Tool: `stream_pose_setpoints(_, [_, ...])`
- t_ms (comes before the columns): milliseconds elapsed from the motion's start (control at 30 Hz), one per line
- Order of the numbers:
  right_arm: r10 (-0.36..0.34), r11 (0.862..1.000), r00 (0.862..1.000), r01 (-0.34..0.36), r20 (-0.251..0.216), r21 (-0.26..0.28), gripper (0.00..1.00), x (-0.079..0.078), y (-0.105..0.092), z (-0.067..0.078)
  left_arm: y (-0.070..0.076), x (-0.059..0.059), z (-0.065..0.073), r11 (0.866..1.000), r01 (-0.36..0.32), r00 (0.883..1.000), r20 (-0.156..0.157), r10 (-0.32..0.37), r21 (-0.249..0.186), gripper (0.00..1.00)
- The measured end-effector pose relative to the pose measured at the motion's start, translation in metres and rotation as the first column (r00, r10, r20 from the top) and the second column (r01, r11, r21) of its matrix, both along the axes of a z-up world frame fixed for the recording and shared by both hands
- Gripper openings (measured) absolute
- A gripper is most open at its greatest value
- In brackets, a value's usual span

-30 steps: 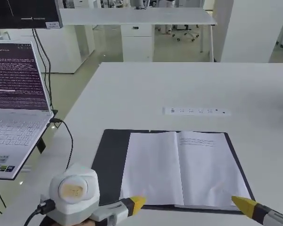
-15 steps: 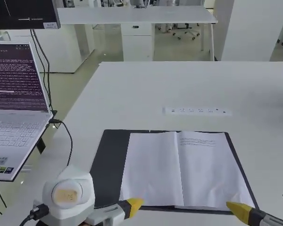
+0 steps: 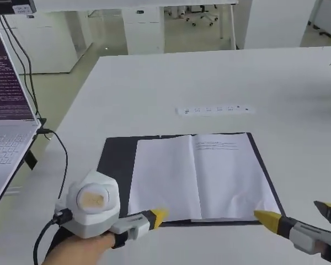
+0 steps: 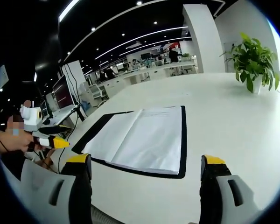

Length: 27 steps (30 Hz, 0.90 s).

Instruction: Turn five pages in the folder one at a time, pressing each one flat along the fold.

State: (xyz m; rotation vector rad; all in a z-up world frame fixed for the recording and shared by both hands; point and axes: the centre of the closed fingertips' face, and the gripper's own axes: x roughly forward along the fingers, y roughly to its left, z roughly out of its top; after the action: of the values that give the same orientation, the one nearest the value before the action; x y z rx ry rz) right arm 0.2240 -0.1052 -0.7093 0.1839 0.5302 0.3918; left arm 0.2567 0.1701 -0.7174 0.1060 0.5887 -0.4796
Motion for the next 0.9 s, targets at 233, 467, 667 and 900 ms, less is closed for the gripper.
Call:
stream_pose_setpoints(233, [0.003,1.000,1.000,-0.003,-0.006,0.010,0.97,0.005,-0.001,-0.003,-0.036,0.009,-0.009,0.997,0.075,0.997,-0.015,-0.074,0.015,0.85])
stream_pose_setpoints(467, [0.020,1.000,1.000,-0.020,-0.022,0.009,0.95,0.011,0.002,-0.009,-0.075,0.018,-0.021,0.990,0.140,0.990,-0.027,-0.140,0.013,0.83])
stream_pose_setpoints(667, [0.025,0.999,0.999,-0.024,-0.025,0.025,0.92,0.016,0.000,-0.013,-0.110,0.027,-0.033,0.983,0.186,0.982,-0.029,-0.186,-0.003,0.79])
stream_pose_setpoints(900, [0.034,0.999,0.999,-0.033,-0.028,0.033,0.90,0.021,-0.001,-0.019,-0.156,0.038,-0.045,0.970,0.240,0.970,-0.017,-0.241,-0.037,0.74])
